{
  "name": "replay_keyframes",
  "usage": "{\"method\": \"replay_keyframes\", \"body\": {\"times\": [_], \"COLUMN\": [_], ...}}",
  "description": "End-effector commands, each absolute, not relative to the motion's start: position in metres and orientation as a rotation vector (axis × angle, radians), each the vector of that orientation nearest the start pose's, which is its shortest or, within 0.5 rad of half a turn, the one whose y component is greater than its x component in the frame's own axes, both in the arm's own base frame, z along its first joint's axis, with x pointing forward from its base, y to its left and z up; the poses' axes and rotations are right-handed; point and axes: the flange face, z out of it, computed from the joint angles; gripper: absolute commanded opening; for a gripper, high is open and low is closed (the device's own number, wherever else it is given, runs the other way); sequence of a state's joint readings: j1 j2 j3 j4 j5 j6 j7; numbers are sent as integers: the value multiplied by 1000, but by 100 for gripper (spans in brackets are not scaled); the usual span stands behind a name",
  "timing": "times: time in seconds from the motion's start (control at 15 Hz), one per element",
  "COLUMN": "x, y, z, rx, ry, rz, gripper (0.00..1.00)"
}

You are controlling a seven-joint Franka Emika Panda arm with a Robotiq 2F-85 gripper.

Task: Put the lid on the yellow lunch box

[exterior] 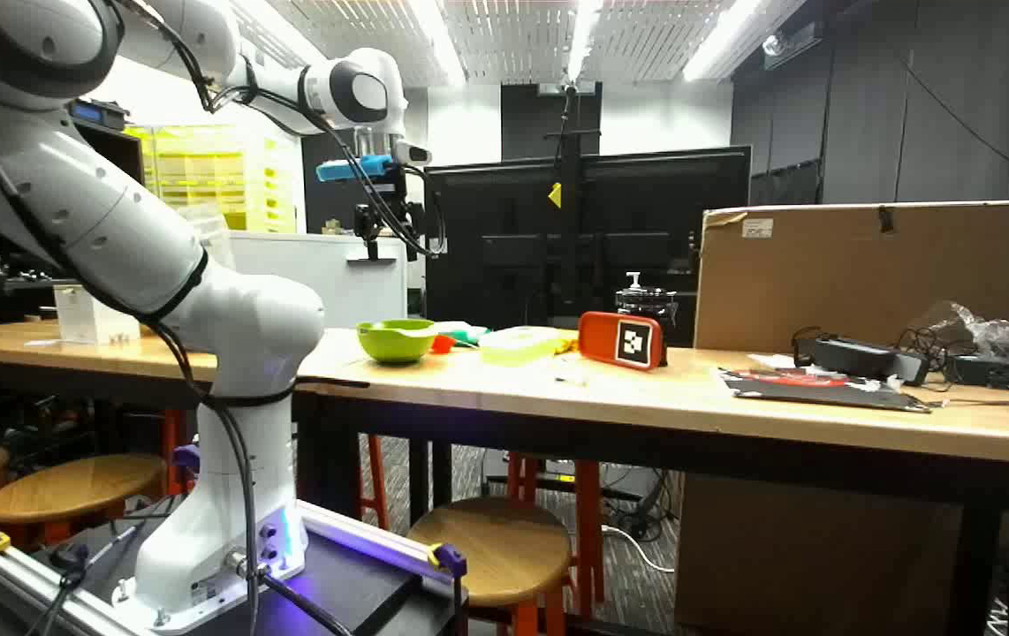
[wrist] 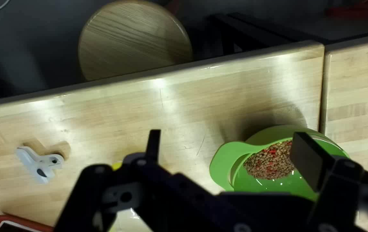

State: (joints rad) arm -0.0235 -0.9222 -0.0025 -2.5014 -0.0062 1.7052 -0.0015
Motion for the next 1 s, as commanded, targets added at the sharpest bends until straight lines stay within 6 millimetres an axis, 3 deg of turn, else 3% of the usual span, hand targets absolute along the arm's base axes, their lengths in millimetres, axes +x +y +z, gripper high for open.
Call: {"method": "replay_keyframes", "body": {"times": [0.0,0.67,0.93], "x": [283,283,290], "y": [-8,-8,-16], "z": [575,575,579], "rx": [-3141,-3141,-3119], "ry": [36,36,-261], "rz": [-200,-202,-173], "gripper": [100,100,100]}}
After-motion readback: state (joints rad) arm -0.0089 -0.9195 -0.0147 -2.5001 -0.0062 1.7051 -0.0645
